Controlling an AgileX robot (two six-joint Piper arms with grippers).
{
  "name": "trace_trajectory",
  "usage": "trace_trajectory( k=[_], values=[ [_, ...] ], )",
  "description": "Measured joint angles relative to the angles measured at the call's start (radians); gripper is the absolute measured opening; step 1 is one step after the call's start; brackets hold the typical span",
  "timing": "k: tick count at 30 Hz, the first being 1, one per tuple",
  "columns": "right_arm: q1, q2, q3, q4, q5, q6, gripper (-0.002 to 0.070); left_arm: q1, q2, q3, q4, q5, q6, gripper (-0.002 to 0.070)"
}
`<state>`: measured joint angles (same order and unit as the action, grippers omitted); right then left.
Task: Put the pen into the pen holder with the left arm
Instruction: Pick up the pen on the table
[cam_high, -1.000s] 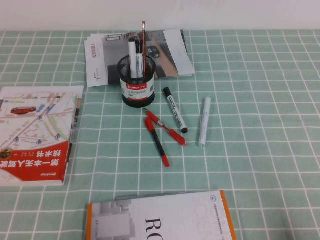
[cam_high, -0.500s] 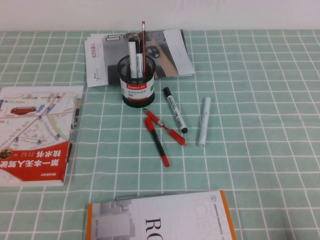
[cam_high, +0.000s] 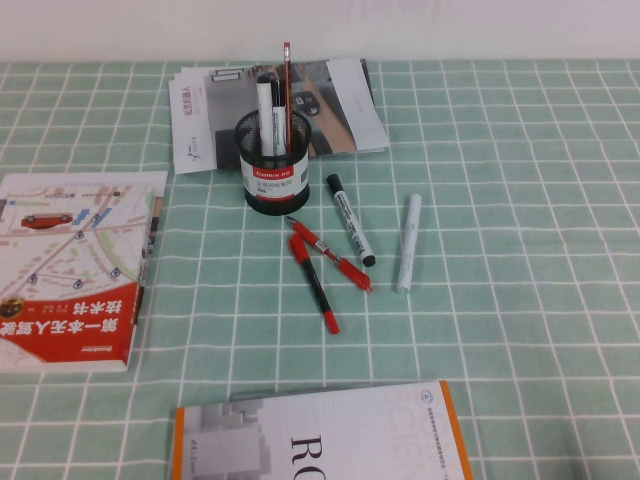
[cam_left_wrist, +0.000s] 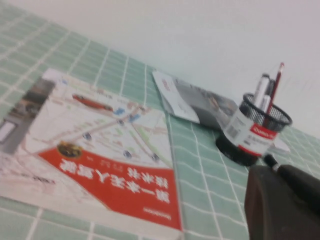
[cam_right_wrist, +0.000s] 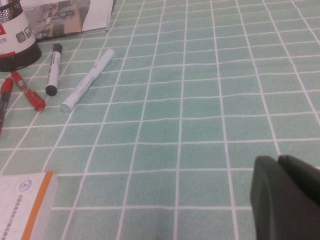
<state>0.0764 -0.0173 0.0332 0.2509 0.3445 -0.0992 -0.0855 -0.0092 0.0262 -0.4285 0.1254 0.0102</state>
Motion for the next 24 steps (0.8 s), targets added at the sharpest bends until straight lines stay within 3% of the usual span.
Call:
trace_trajectory(
  k=[7, 17, 24],
  values=[
    [0.000, 0.000, 0.000, 0.000, 0.000, 0.000, -0.0020, 0.000, 0.075, -0.165, -0.008, 0.151, -0.002, 0.0000],
    [0.000, 0.000, 0.000, 0.000, 0.000, 0.000, -0.0020, 0.000, 0.518, -0.509, 0.008, 0.476, 0.091, -0.0001],
    [0.000, 0.000, 0.000, 0.000, 0.000, 0.000, -0.0020, 0.000, 0.866, -0.706, 0.013, 0.523, 0.196, -0.0001]
  ],
)
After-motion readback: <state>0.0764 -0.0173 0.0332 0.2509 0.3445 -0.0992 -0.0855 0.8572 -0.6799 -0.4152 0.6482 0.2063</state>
